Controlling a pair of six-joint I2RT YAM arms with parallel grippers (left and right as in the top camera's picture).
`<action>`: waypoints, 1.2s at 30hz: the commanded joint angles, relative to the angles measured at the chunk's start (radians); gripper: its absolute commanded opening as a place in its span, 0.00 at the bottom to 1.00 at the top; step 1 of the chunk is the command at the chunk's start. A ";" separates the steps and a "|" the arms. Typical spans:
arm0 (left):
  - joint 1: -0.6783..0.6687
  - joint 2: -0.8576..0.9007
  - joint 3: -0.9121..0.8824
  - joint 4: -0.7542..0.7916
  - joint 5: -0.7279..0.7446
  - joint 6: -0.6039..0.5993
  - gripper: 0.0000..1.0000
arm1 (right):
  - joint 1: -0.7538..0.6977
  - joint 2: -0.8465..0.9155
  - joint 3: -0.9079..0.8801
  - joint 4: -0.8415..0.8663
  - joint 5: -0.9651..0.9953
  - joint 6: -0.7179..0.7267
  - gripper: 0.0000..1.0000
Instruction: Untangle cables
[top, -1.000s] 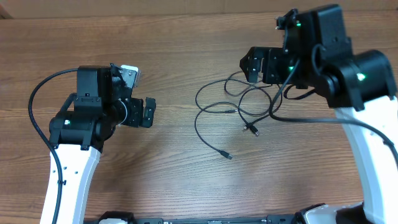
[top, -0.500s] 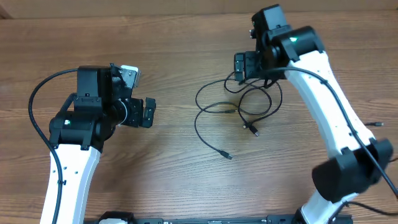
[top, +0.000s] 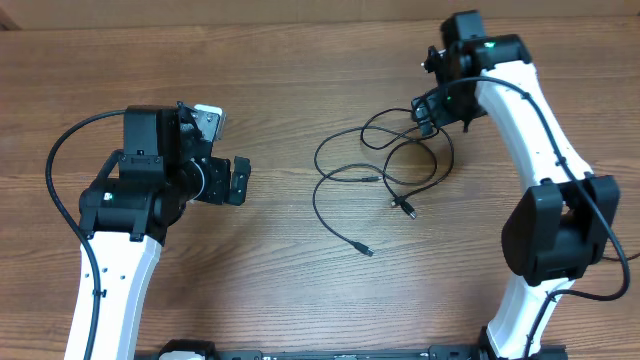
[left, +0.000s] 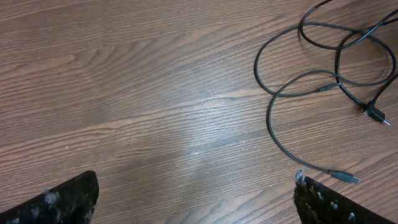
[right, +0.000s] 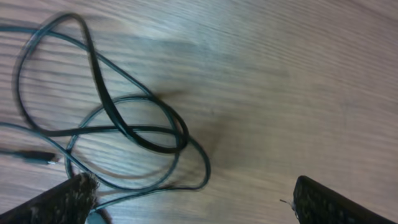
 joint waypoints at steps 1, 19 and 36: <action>0.000 0.003 0.003 -0.001 0.011 0.019 1.00 | -0.048 0.006 0.000 0.012 -0.253 -0.242 1.00; 0.000 0.003 0.003 -0.001 0.011 0.019 1.00 | -0.089 0.070 -0.210 0.188 -0.394 -0.478 0.36; 0.000 0.003 0.003 -0.001 0.011 0.019 1.00 | -0.088 0.040 0.330 -0.376 -0.620 -0.406 0.04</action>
